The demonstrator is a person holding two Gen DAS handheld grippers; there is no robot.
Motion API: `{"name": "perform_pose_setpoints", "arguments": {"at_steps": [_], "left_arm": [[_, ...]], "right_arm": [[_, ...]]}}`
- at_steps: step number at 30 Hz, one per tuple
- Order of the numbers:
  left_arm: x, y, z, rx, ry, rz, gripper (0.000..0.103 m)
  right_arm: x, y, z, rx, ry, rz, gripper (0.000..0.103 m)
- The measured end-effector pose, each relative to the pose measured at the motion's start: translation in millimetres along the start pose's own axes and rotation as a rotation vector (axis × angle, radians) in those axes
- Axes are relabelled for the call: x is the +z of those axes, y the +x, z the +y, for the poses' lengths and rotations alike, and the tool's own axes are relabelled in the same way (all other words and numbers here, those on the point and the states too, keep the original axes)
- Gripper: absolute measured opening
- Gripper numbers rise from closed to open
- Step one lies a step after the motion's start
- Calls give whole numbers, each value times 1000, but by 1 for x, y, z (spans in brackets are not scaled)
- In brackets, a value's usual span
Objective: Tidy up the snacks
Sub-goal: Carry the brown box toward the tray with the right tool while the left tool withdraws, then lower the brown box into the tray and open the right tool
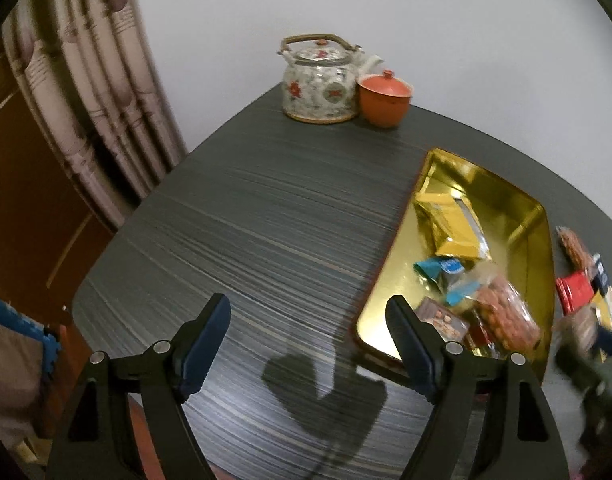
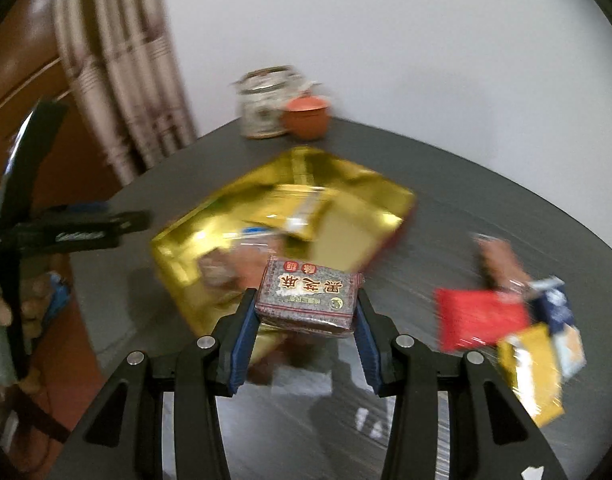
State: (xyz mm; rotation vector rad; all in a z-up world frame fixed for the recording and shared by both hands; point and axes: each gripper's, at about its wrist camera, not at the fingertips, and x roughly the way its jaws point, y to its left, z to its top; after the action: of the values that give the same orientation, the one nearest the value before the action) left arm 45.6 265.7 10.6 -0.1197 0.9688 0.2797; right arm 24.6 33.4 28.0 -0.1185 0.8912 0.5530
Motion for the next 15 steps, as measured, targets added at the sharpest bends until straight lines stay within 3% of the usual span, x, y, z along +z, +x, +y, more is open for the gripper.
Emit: {"name": "perform_pose_setpoints", "arguments": {"at_steps": [2, 8, 15], "left_arm": [[1, 1, 4, -4, -18, 5, 80], [1, 2, 7, -9, -30, 10, 80], [1, 5, 1, -21, -18, 14, 80]], "right_arm": [[3, 11, 11, 40, -13, 28, 42], [7, 43, 28, 53, -50, 90, 42], [16, 59, 29, -22, -105, 94, 42]]}}
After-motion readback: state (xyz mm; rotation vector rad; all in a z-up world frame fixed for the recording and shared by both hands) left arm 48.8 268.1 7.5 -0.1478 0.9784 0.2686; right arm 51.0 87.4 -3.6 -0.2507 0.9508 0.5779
